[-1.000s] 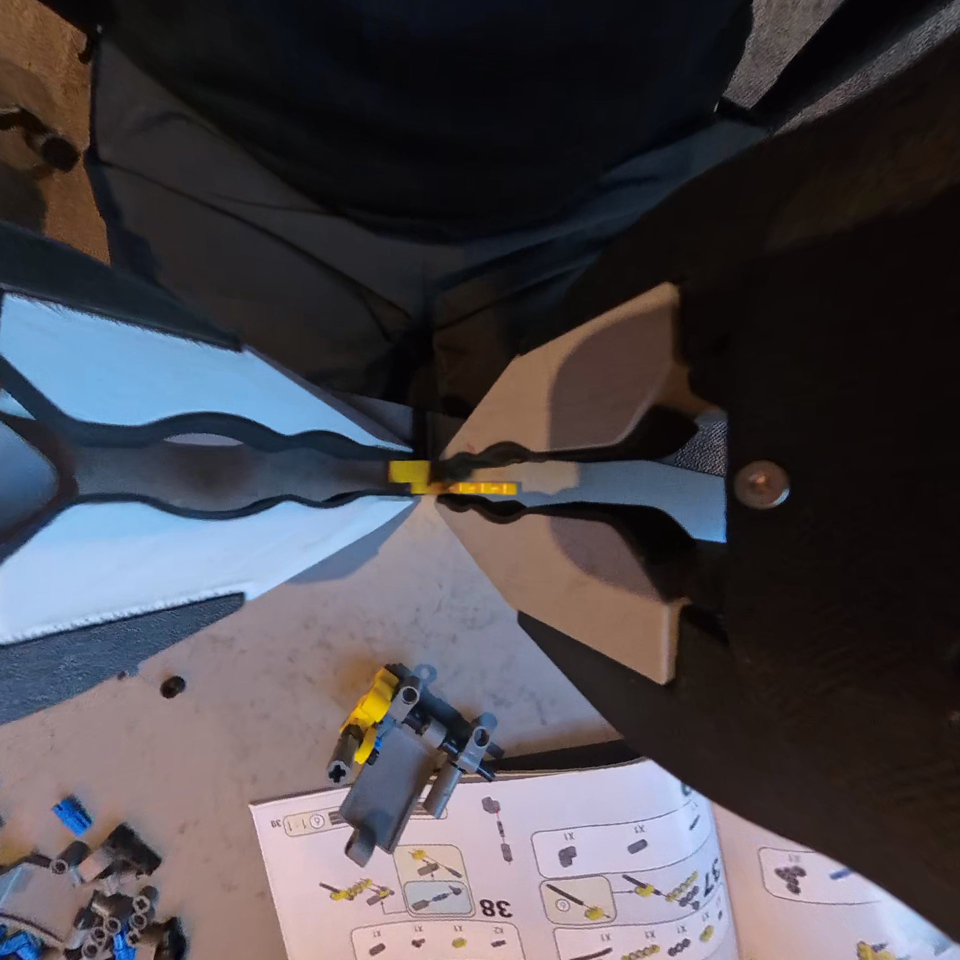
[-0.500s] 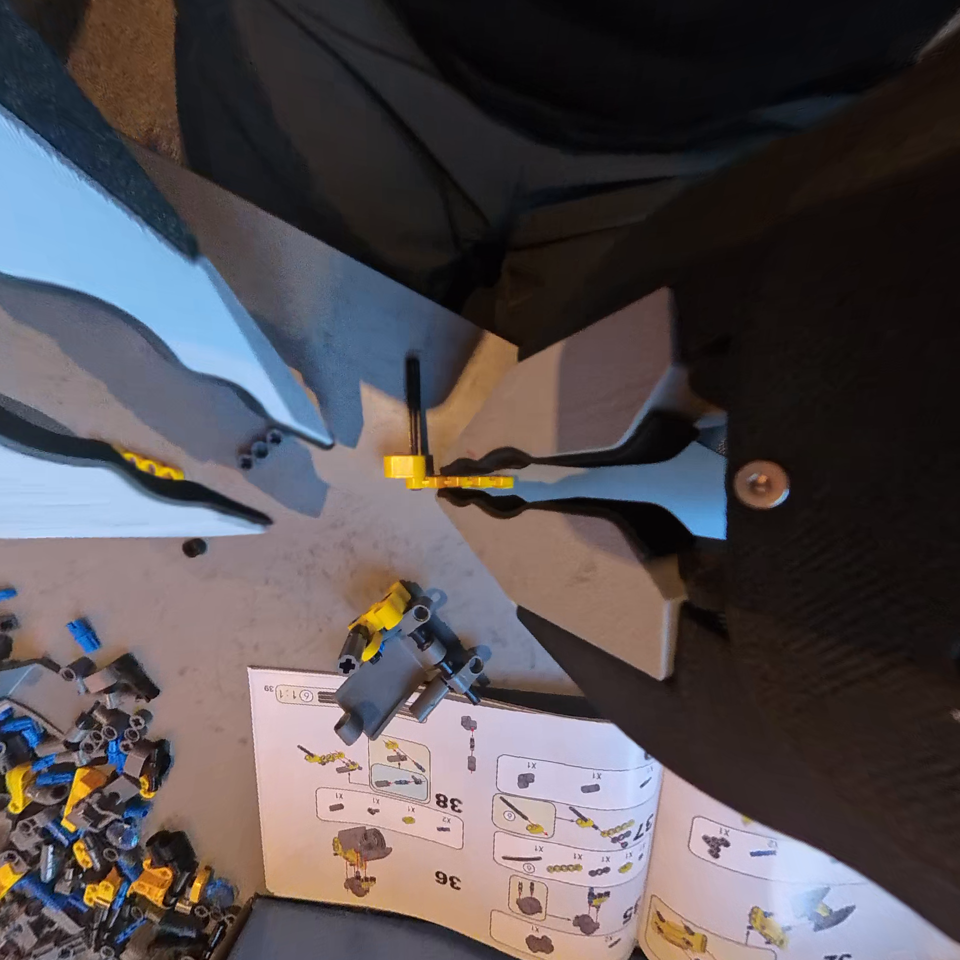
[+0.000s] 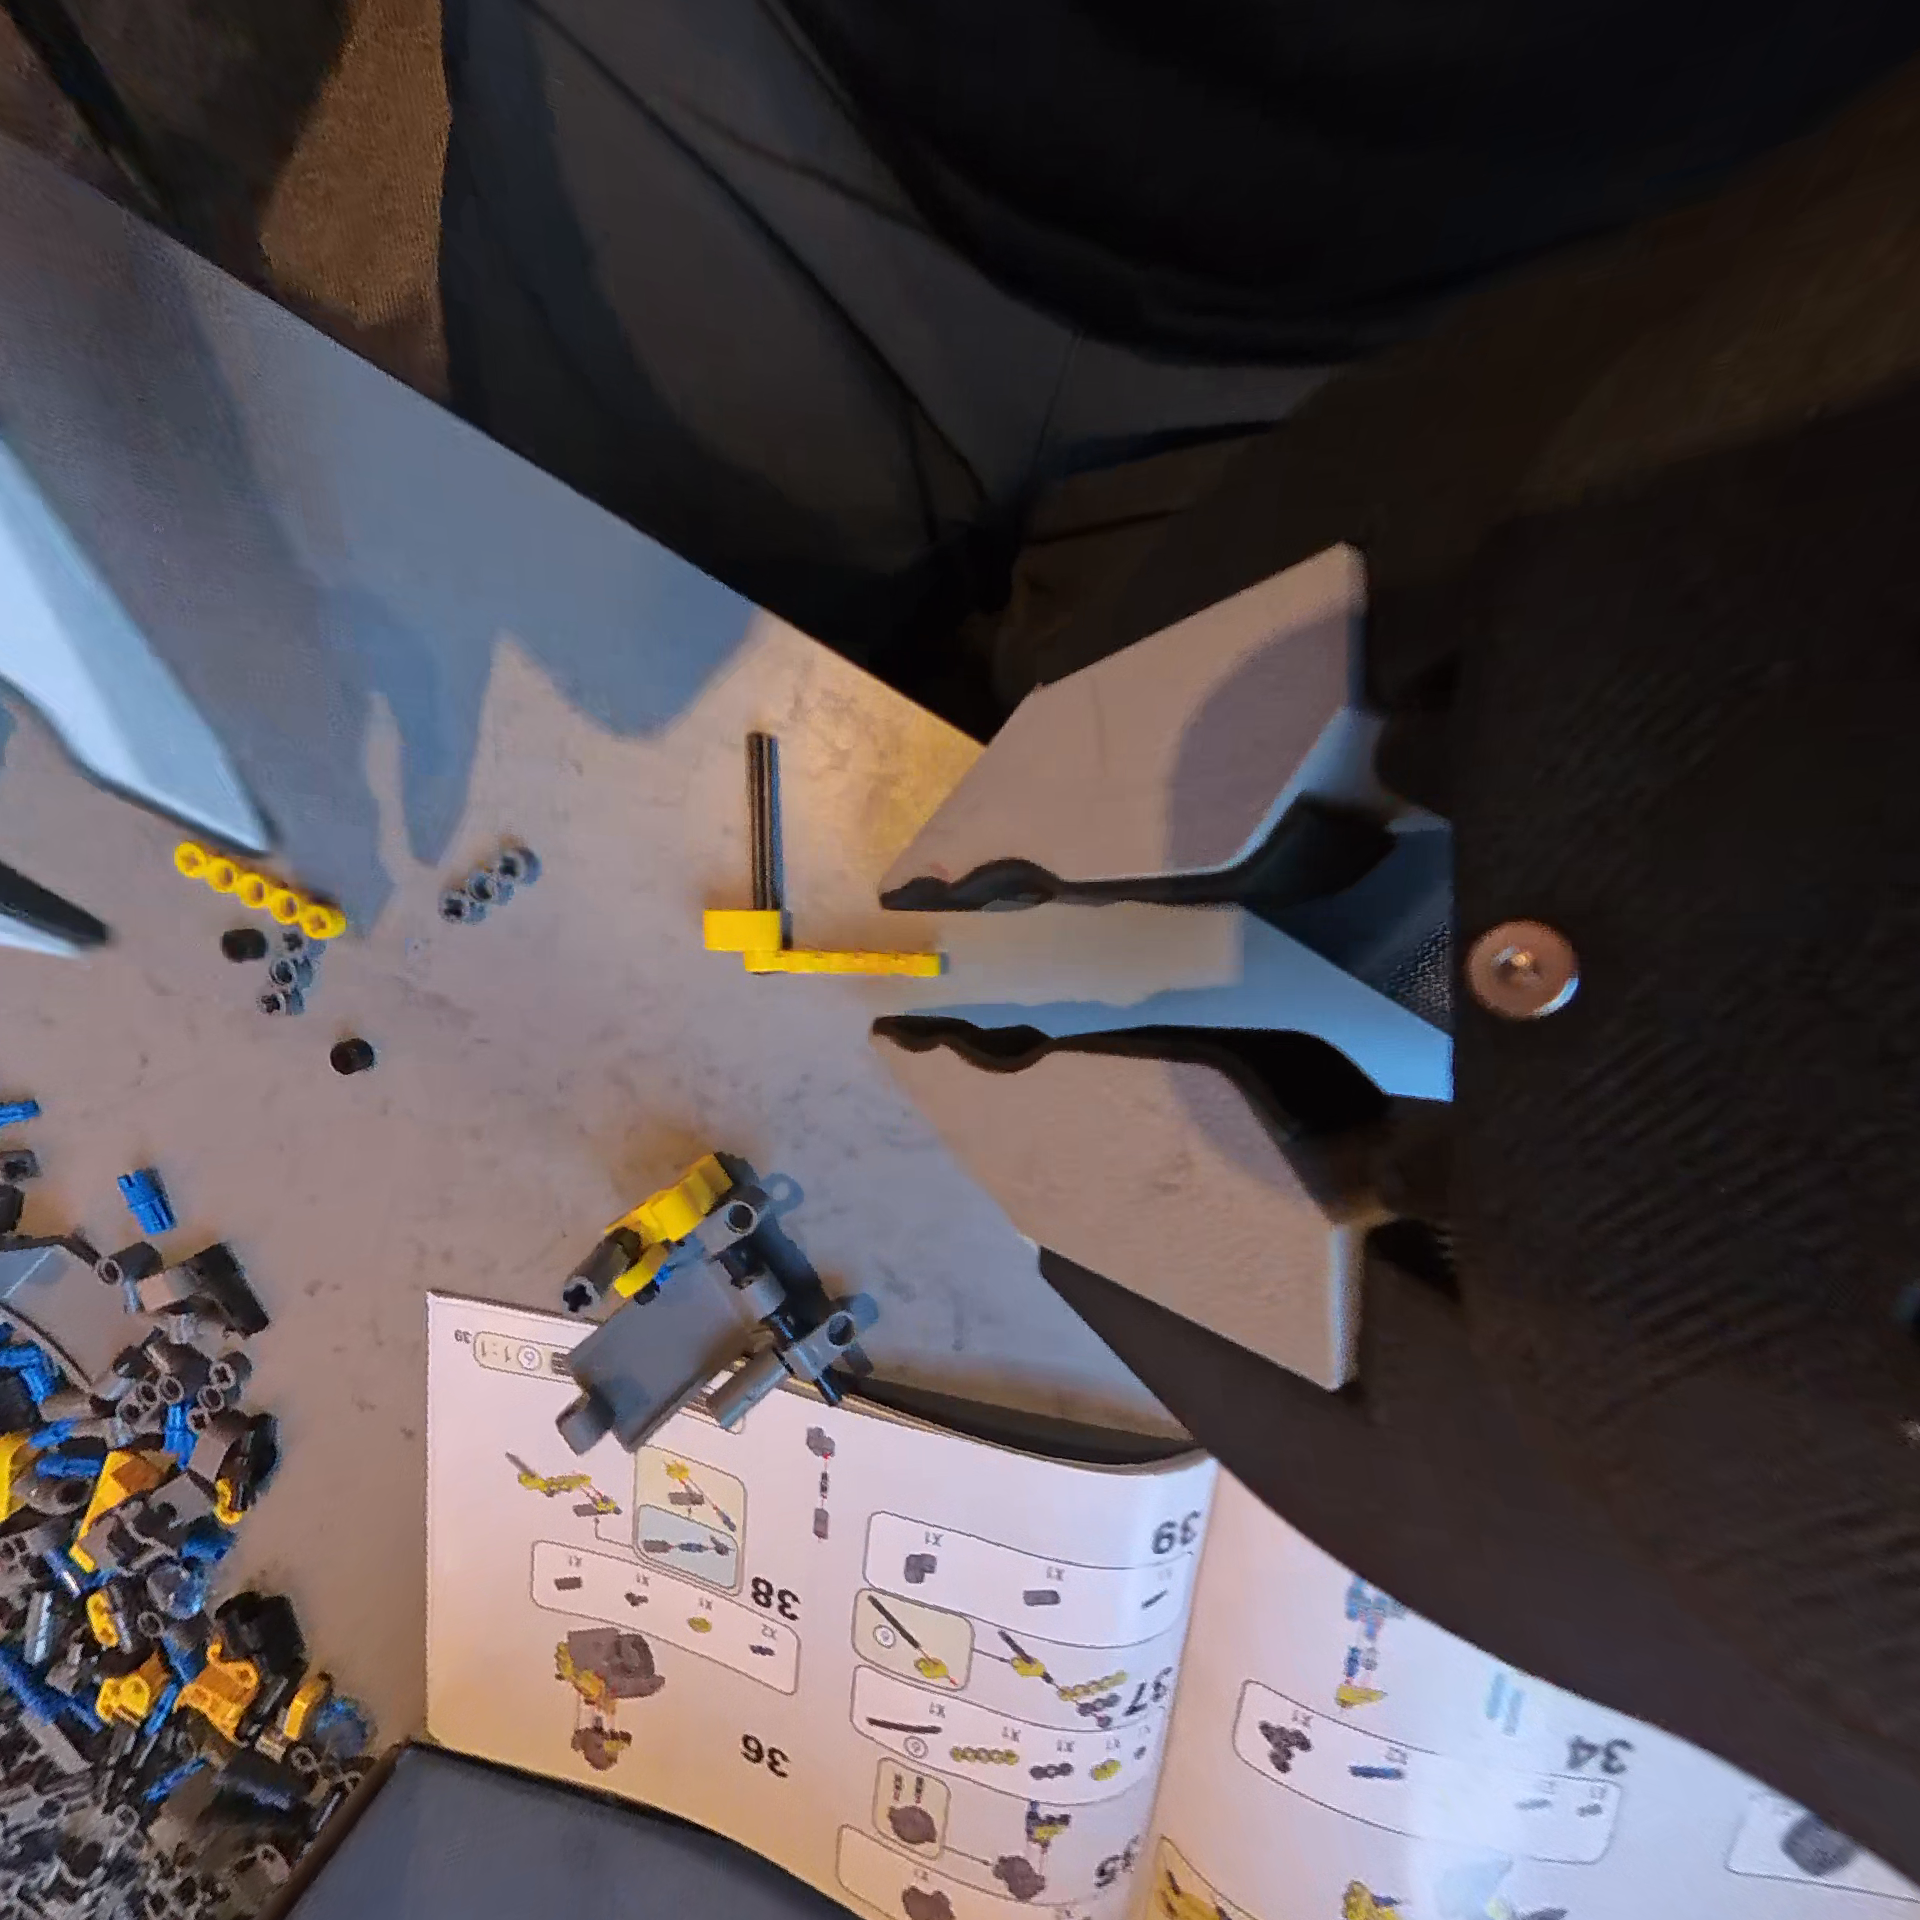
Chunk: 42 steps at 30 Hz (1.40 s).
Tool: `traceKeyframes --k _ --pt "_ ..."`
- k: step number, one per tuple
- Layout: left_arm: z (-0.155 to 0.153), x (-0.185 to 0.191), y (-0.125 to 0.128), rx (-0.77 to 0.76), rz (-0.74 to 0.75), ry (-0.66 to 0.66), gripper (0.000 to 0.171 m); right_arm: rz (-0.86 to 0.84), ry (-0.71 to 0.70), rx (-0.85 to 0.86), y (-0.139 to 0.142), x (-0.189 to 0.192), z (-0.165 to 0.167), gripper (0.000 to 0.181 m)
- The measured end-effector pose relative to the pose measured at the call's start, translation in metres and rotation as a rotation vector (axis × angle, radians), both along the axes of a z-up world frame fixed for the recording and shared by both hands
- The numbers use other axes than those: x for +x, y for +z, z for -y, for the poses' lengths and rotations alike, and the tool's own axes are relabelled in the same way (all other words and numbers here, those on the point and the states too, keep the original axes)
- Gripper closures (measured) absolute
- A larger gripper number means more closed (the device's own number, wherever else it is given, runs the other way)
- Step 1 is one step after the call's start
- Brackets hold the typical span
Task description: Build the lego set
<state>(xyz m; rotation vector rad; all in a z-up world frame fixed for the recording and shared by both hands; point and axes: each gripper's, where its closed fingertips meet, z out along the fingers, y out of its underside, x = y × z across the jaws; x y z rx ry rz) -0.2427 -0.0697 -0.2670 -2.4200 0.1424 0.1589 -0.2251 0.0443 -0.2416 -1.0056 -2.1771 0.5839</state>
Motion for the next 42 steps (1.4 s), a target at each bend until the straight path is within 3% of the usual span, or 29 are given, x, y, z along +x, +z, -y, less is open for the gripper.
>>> traceKeyframes --k 3,7,21,26,35,42 --pt "0.006 0.000 -0.001 -0.005 0.003 -0.009 0.153 0.018 -0.039 -0.056 0.001 0.013 -0.020 0.155" --pt "0.004 0.000 -0.006 -0.014 -0.001 -0.042 0.157 0.048 -0.039 -0.071 -0.005 0.028 -0.023 0.155" --pt "-0.011 -0.002 -0.006 -0.021 0.009 -0.084 0.161 0.026 -0.082 -0.010 -0.019 0.017 -0.024 0.155" --pt "-0.018 0.005 -0.007 -0.029 -0.003 -0.172 0.169 0.036 -0.090 -0.001 -0.024 0.019 -0.027 0.155" --pt "-0.031 0.004 -0.002 -0.077 -0.134 -0.352 0.161 0.057 -0.113 -0.125 -0.018 0.031 -0.035 0.157" --pt "0.014 -0.011 0.024 0.058 -0.047 -0.102 0.150 0.063 -0.062 -0.228 -0.013 0.035 -0.011 0.158"
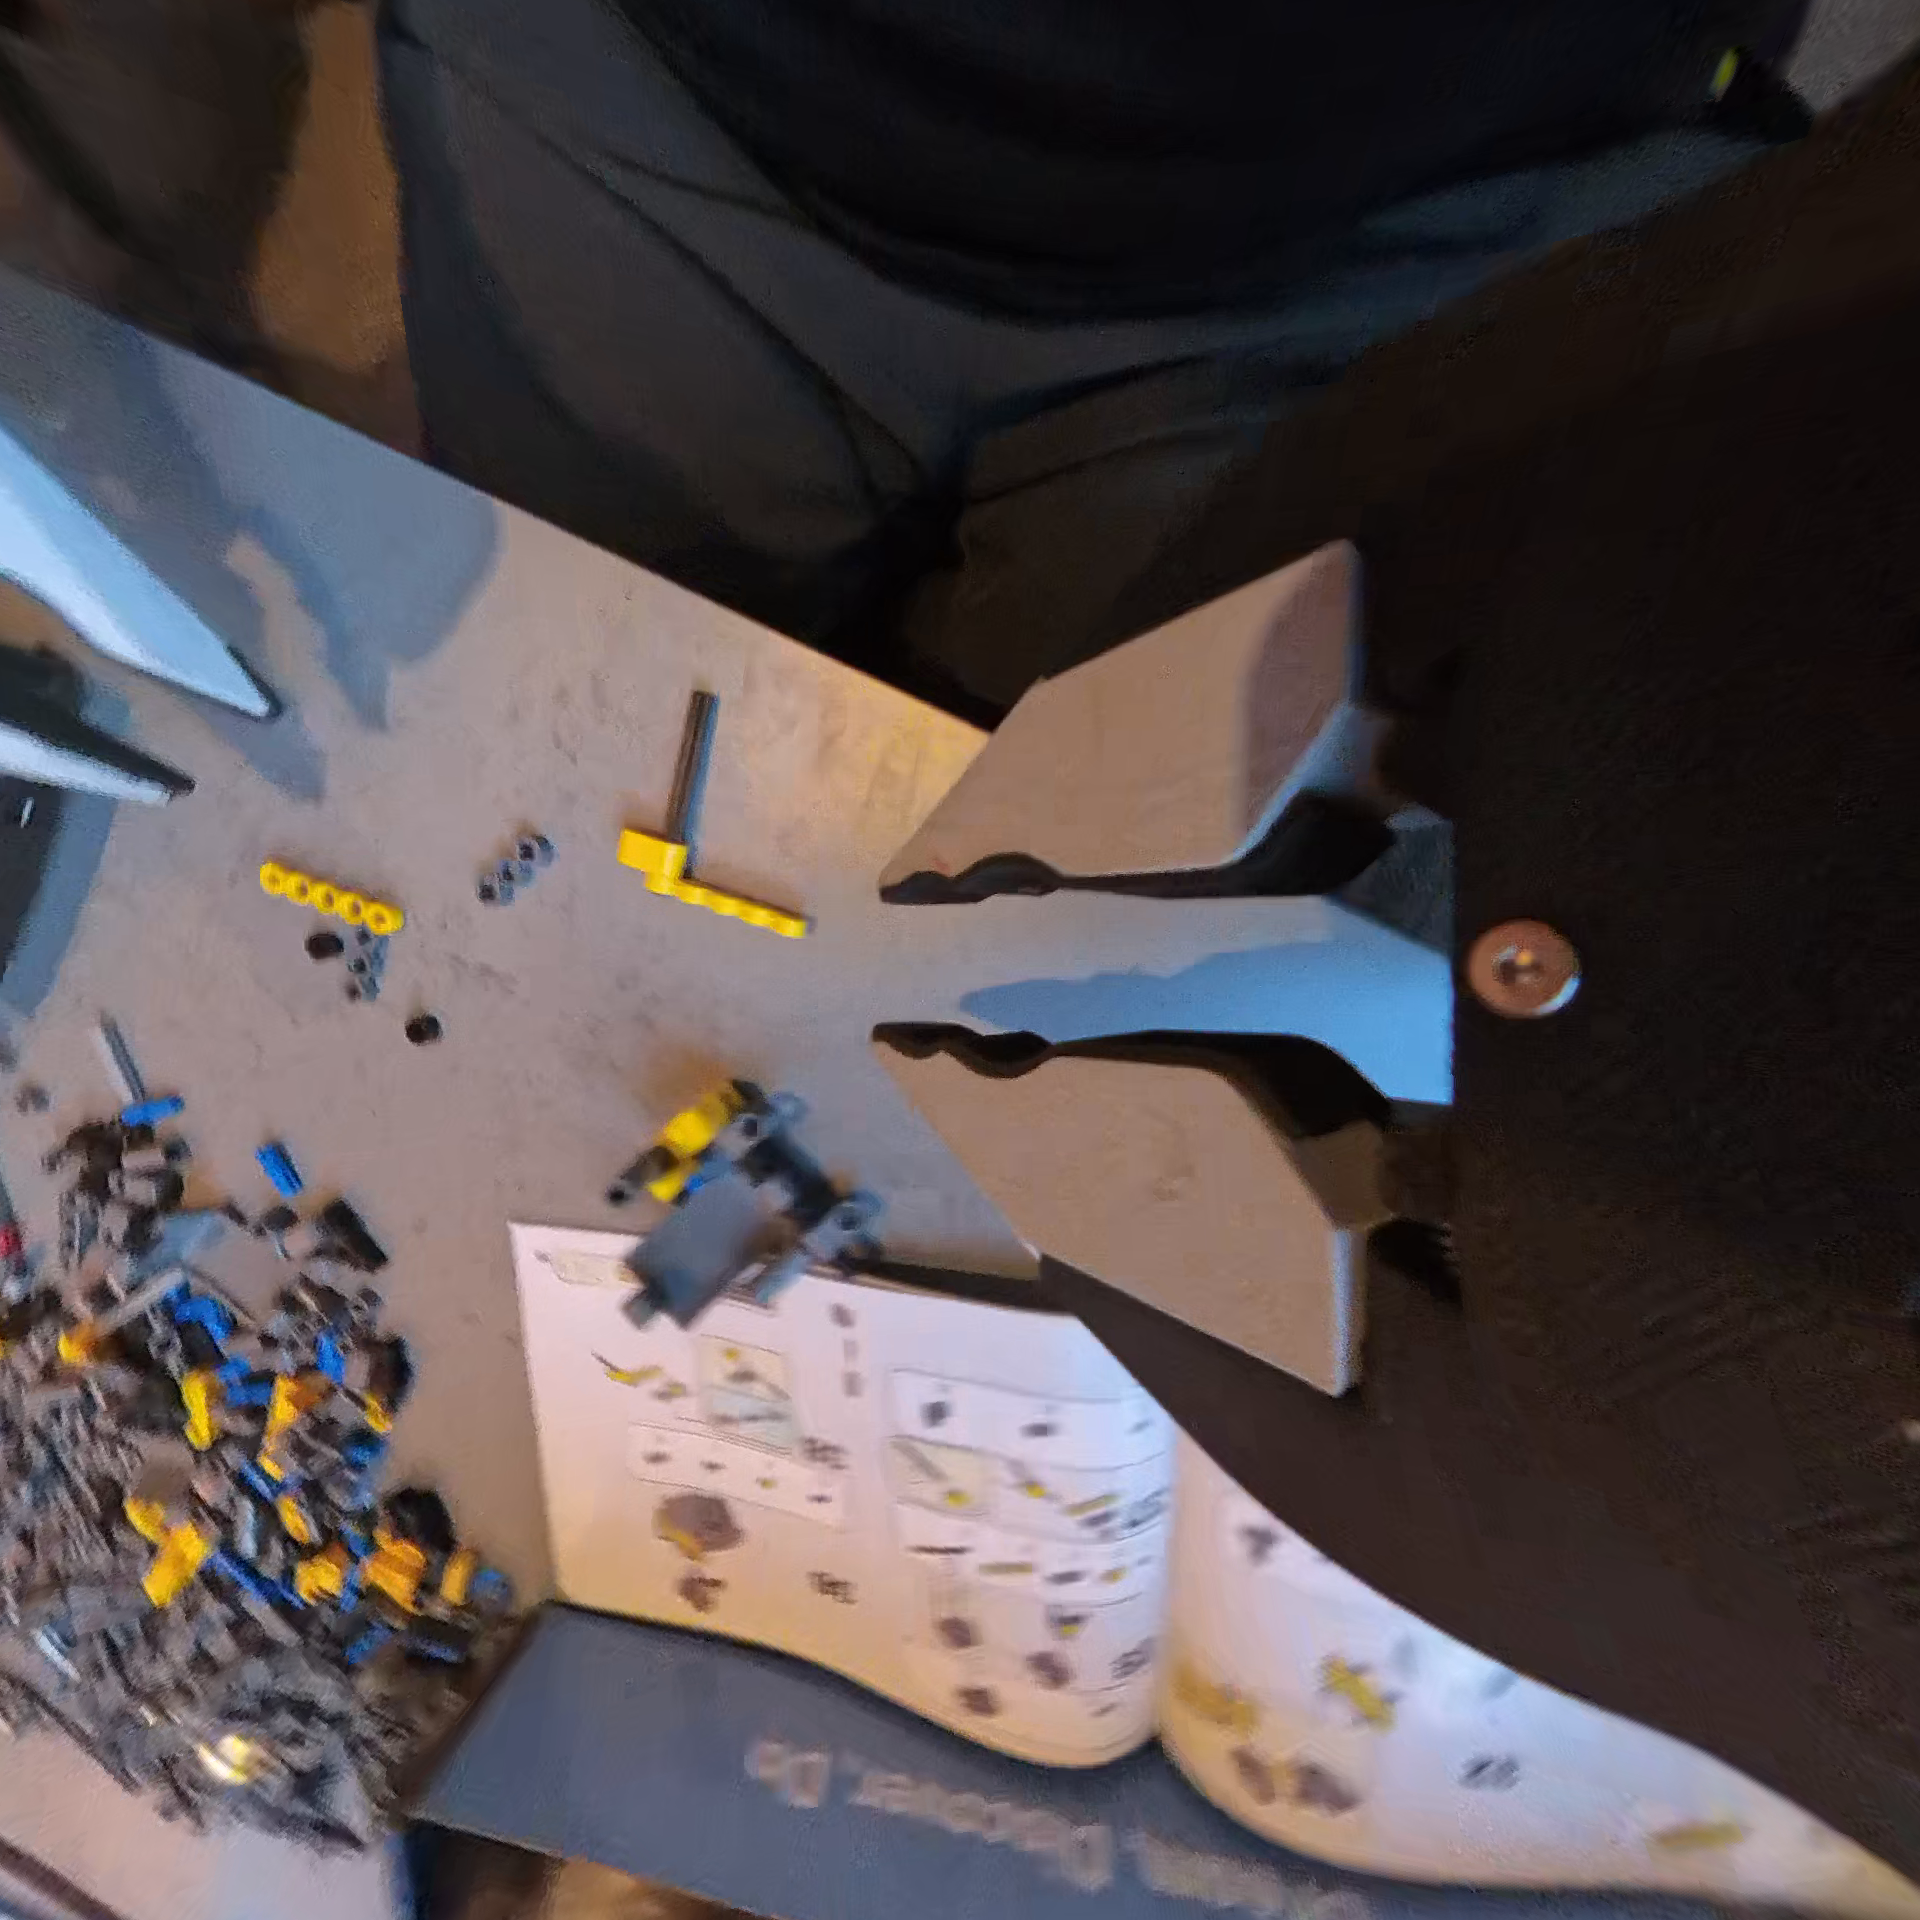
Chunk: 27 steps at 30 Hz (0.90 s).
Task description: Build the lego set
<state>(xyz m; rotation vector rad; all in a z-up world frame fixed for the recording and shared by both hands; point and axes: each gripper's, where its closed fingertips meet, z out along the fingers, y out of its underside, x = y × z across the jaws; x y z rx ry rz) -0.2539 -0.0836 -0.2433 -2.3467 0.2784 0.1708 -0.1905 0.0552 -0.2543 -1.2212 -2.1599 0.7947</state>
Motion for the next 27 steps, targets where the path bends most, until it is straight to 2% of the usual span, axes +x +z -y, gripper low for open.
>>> traceKeyframes --k 4,7,10,15,19,25,27 --pt "0.026 -0.001 -0.007 0.076 0.072 0.127 0.147 -0.017 0.056 -0.038 0.002 -0.003 0.018 0.158" --pt "0.029 -0.004 -0.009 0.120 0.039 0.151 0.146 -0.024 0.139 -0.066 0.005 -0.009 0.030 0.156" --pt "0.028 -0.006 -0.007 0.160 0.003 0.136 0.147 -0.018 0.213 -0.057 0.010 -0.015 0.032 0.154" --pt "0.029 -0.003 0.000 0.261 0.059 0.091 0.148 0.005 0.364 0.029 0.015 -0.025 0.031 0.153" --pt "0.030 -0.008 0.002 0.293 0.117 0.078 0.148 0.043 0.431 0.095 0.011 -0.038 0.029 0.151" --pt "0.025 -0.014 0.000 0.261 0.102 0.058 0.150 0.063 0.464 0.119 0.009 -0.037 0.030 0.149" --pt "0.020 -0.002 -0.001 0.223 0.158 0.005 0.149 0.079 0.486 0.135 0.007 -0.029 0.028 0.154"
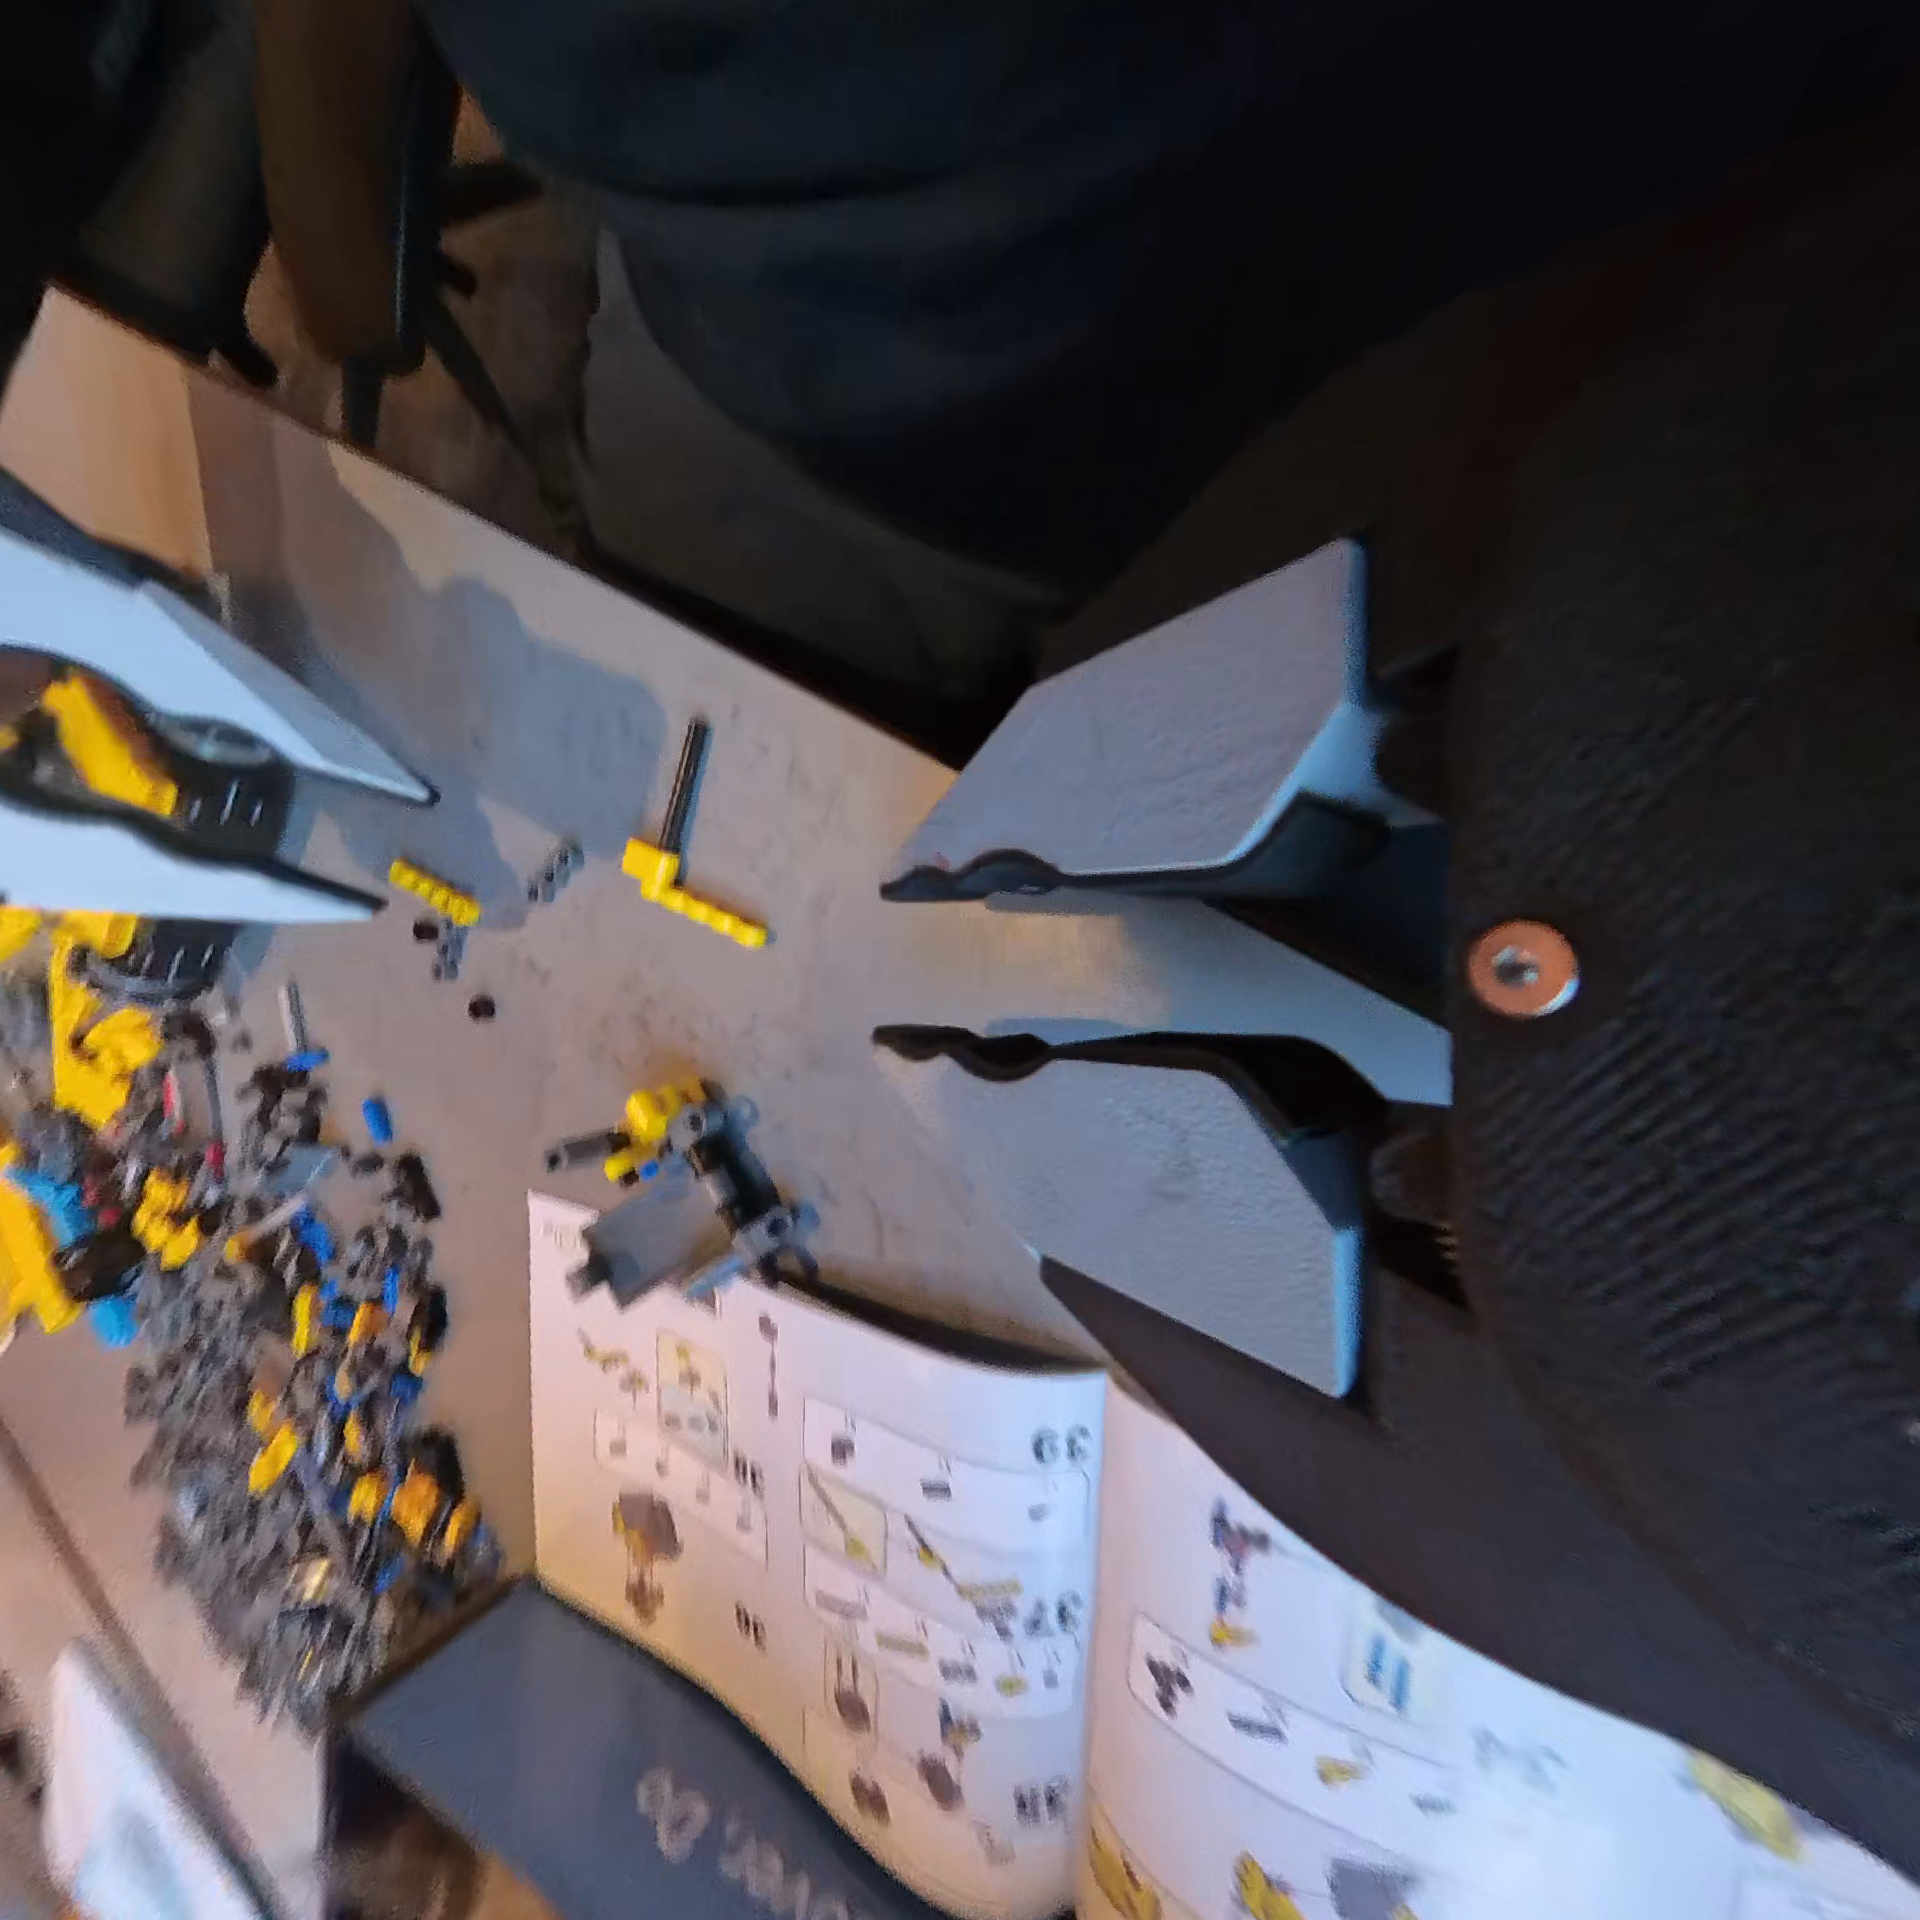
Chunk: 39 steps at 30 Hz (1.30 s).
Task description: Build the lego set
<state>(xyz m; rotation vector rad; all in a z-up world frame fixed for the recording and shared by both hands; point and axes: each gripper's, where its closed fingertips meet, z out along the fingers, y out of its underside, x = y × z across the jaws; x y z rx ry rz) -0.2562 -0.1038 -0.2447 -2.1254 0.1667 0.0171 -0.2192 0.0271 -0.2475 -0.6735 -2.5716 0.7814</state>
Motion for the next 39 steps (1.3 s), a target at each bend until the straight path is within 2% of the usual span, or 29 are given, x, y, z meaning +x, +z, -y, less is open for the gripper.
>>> traceKeyframes --k 7,11,14,19,22,25,28,32,36,39 --pt "-0.031 0.018 -0.010 -0.107 -0.012 -0.080 0.150 0.055 0.065 0.096 -0.007 0.012 -0.012 0.154" --pt "-0.046 0.005 -0.019 -0.178 -0.110 -0.099 0.151 0.077 0.153 0.135 -0.008 0.006 -0.003 0.156" --pt "-0.050 0.010 -0.026 -0.242 -0.045 -0.182 0.149 0.113 0.233 0.167 -0.011 0.000 0.007 0.156" --pt "-0.059 0.013 -0.028 -0.246 -0.035 -0.245 0.151 0.208 0.329 0.243 -0.028 -0.008 0.015 0.156" --pt "-0.060 0.018 -0.029 -0.247 -0.023 -0.270 0.158 0.308 0.355 0.199 -0.030 -0.001 0.020 0.175" --pt "-0.061 0.012 -0.027 -0.228 -0.063 -0.248 0.151 0.352 0.301 0.183 -0.030 -0.002 0.019 0.175" --pt "-0.062 0.007 -0.015 -0.159 -0.085 -0.214 0.148 0.388 0.152 0.115 -0.028 -0.012 0.018 0.175" --pt "-0.067 0.009 0.000 -0.074 -0.207 -0.197 0.148 0.548 -0.003 -0.150 -0.011 -0.015 0.035 0.175" --pt "-0.074 0.019 0.003 -0.040 -0.370 -0.235 0.148 0.674 -0.053 -0.371 0.005 -0.018 0.053 0.175" --pt "-0.078 0.016 0.000 -0.055 -0.445 -0.229 0.151 0.729 -0.069 -0.442 0.005 -0.019 0.059 0.175"
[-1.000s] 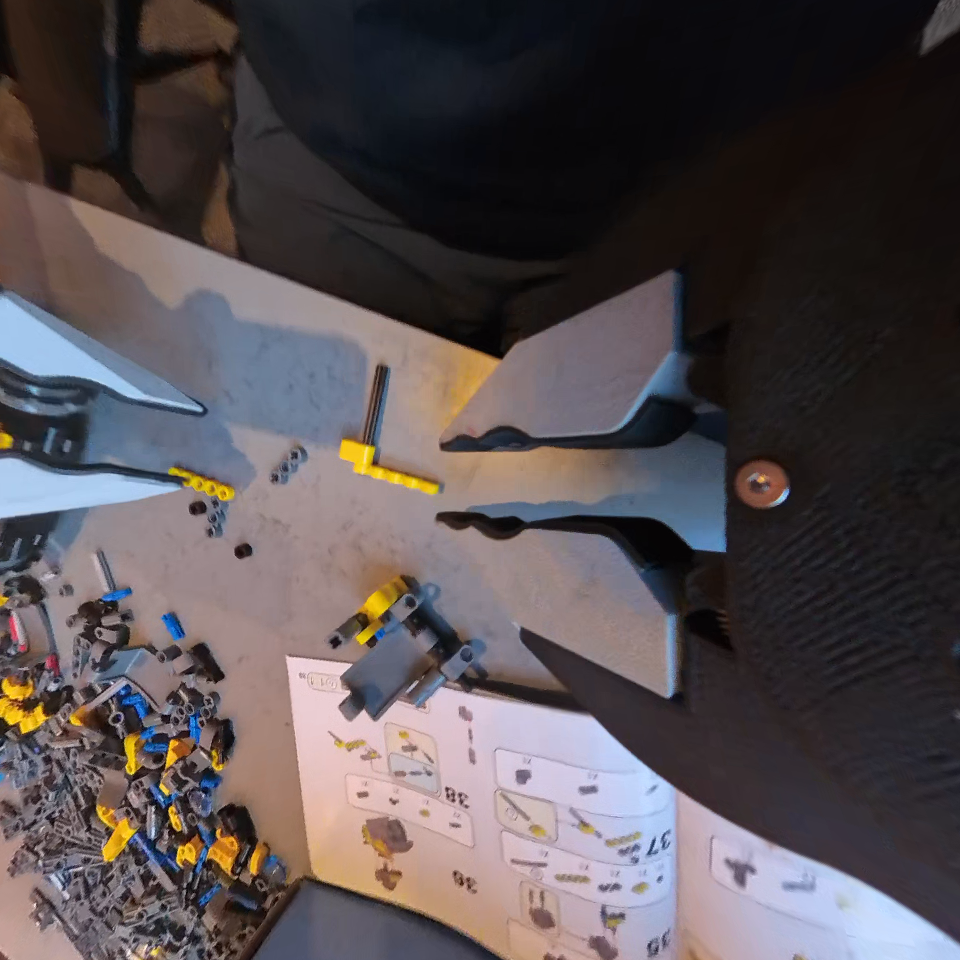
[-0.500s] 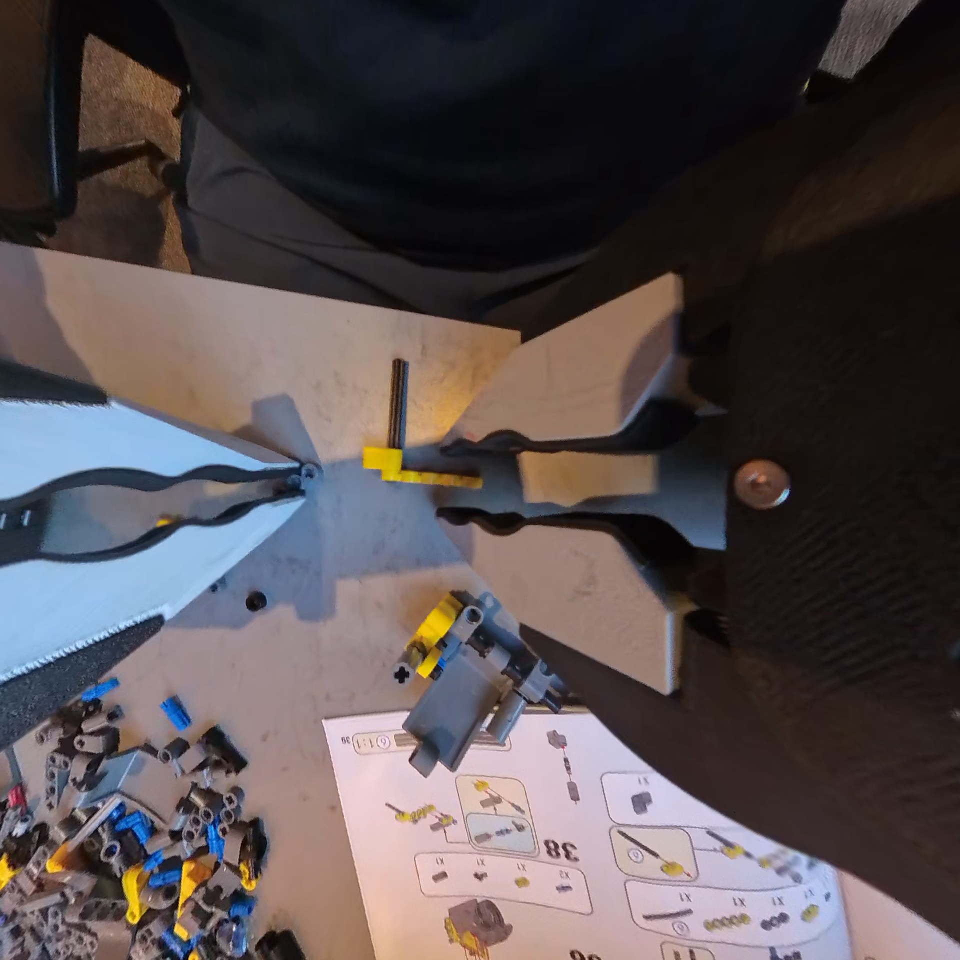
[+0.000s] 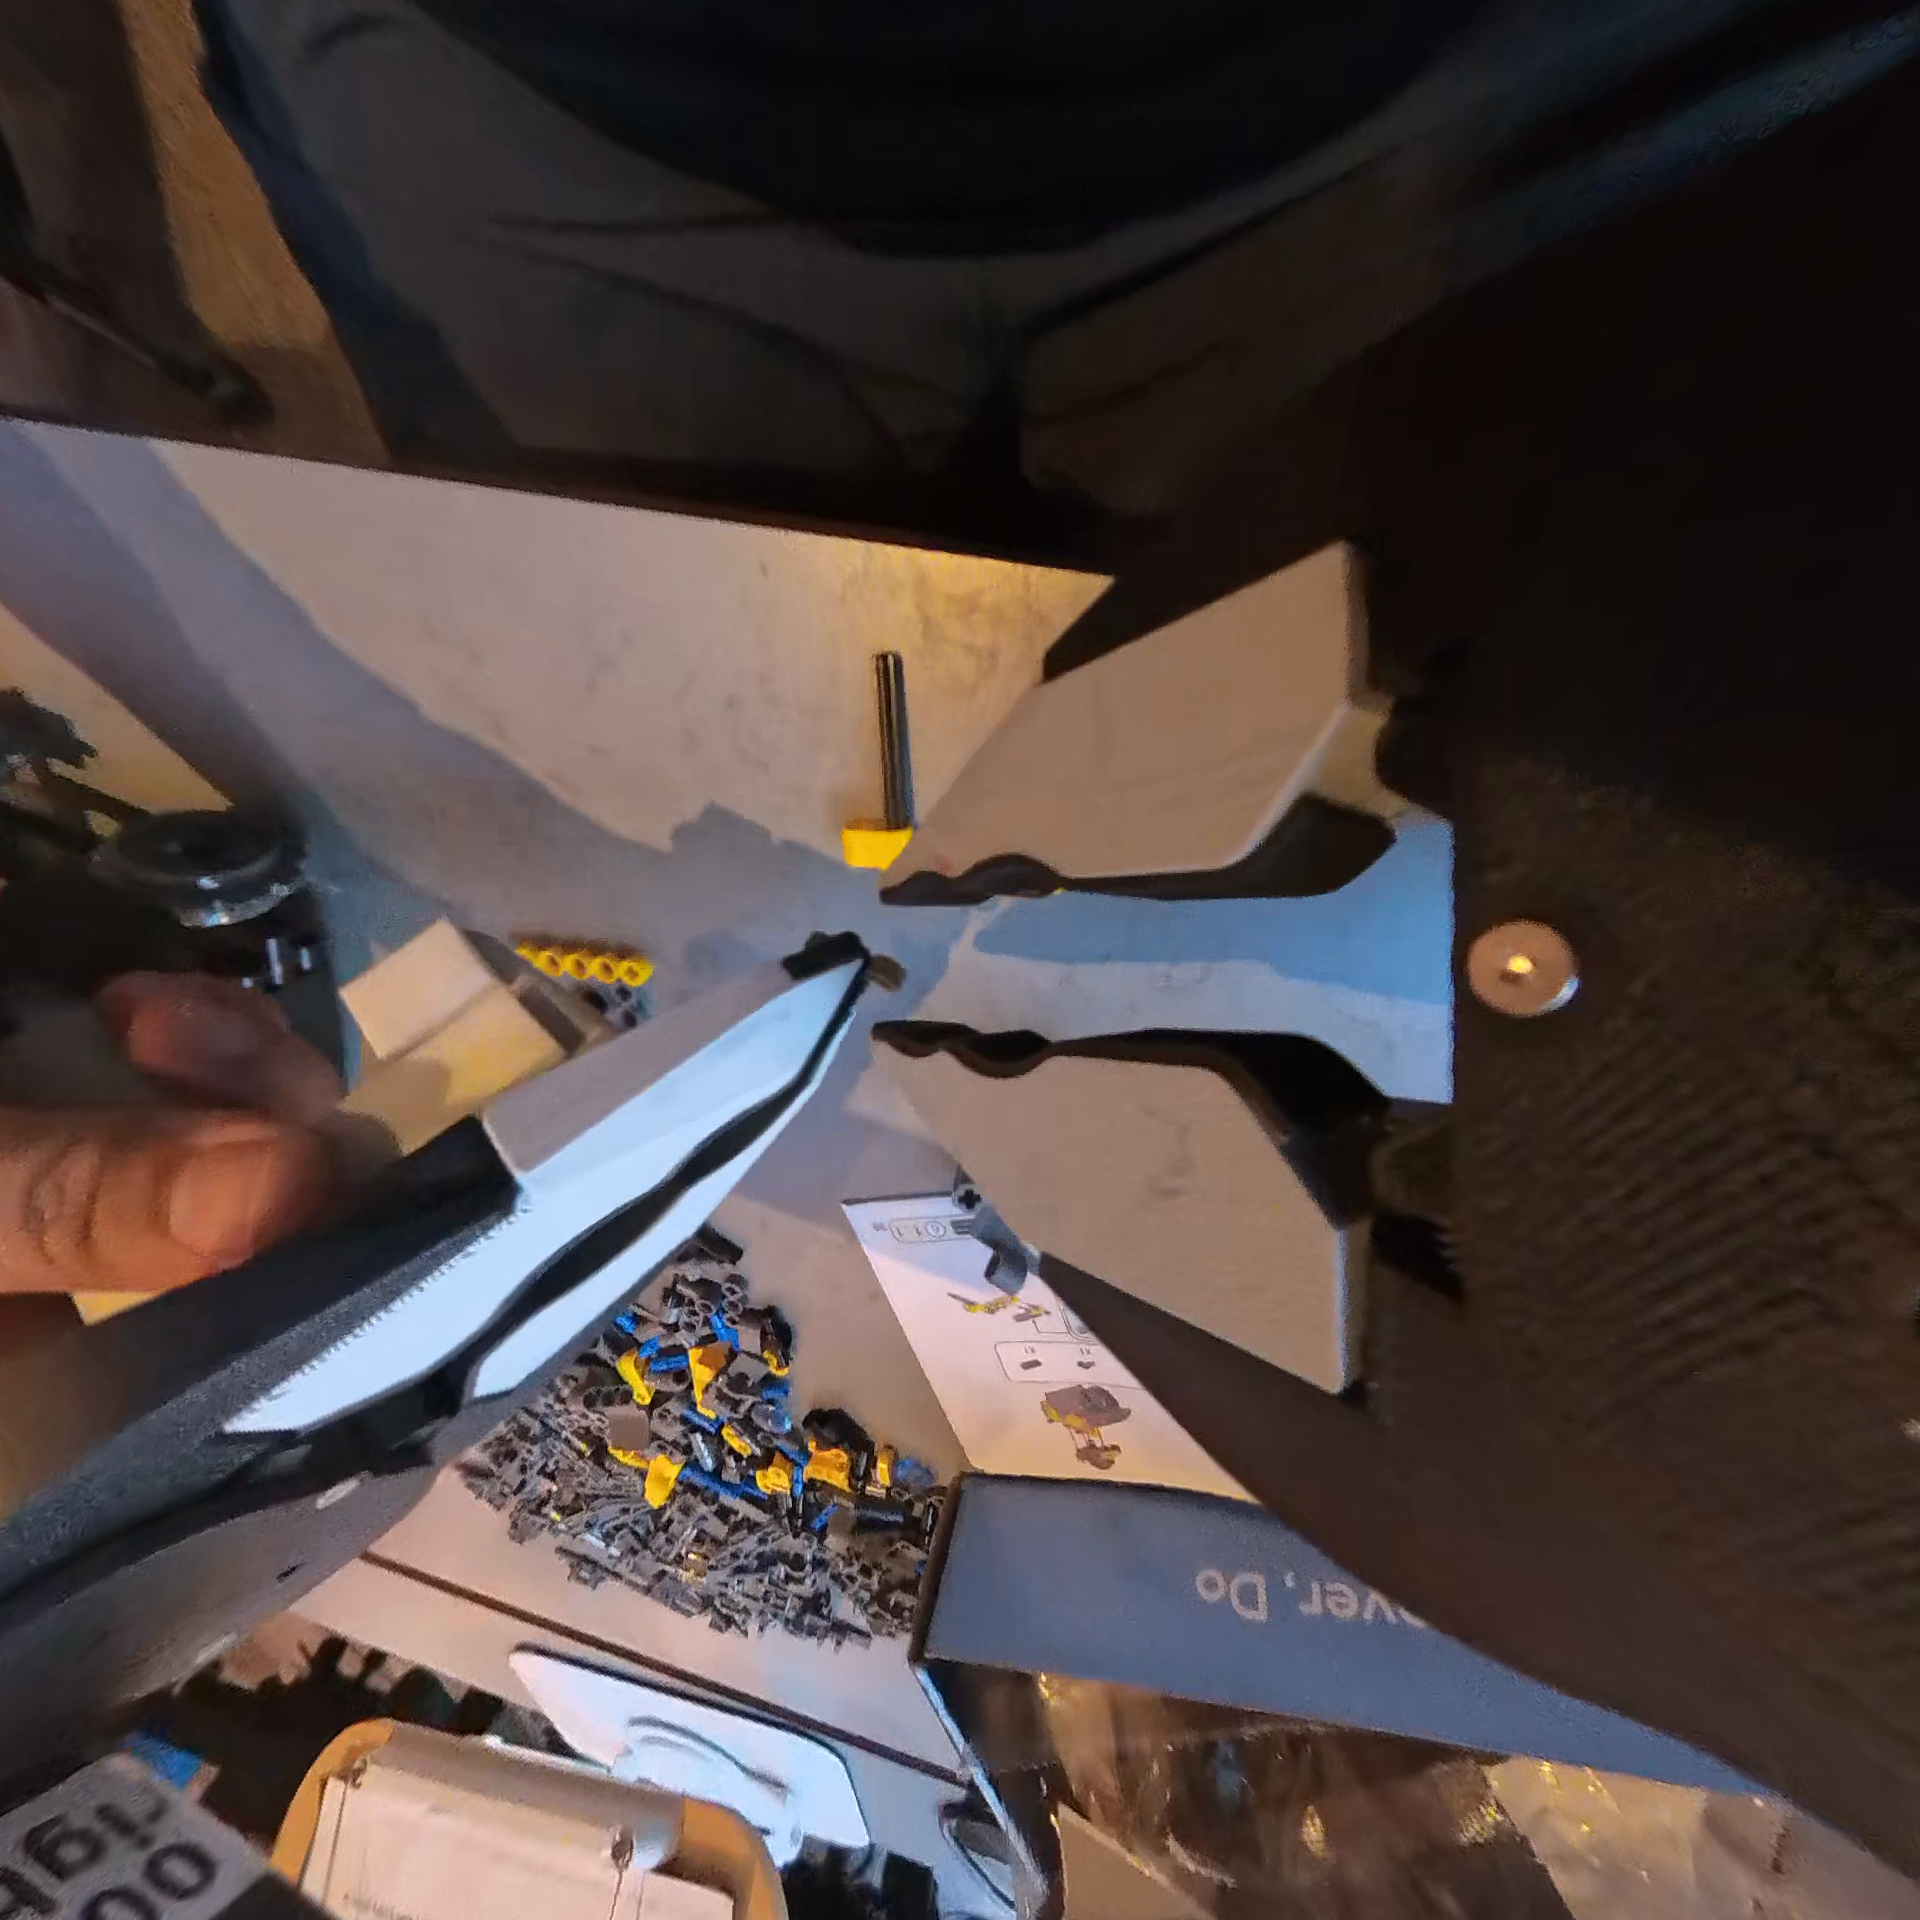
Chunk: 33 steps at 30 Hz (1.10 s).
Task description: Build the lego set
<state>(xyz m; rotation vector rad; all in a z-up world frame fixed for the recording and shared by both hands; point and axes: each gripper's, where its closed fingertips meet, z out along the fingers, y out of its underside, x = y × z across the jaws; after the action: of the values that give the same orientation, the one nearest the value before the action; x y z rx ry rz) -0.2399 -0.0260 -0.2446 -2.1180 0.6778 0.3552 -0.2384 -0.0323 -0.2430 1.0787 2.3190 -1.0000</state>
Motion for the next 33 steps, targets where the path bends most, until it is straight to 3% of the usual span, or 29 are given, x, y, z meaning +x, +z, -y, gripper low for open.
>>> traceKeyframes --k 5,9,15,17,23,33 --pt "0.004 -0.006 -0.014 -0.051 -0.037 -0.006 0.167 -0.010 0.012 -0.027 -0.006 -0.003 0.010 0.175" --pt "0.013 -0.015 -0.021 -0.093 -0.063 0.005 0.168 -0.142 0.011 0.096 -0.011 -0.004 0.002 0.167" --pt "0.021 -0.027 -0.029 -0.177 0.055 0.010 0.170 -0.388 0.041 0.286 -0.020 0.012 -0.013 0.155" --pt "0.021 -0.027 -0.028 -0.181 0.103 0.007 0.168 -0.431 0.030 0.318 -0.023 0.016 -0.013 0.141" --pt "0.020 -0.021 -0.029 -0.186 0.299 -0.011 0.169 -0.536 0.017 0.282 -0.022 0.025 0.000 0.134" --pt "0.023 -0.031 -0.025 -0.174 0.382 0.017 0.169 -0.566 -0.038 0.207 -0.015 0.016 -0.003 0.132"
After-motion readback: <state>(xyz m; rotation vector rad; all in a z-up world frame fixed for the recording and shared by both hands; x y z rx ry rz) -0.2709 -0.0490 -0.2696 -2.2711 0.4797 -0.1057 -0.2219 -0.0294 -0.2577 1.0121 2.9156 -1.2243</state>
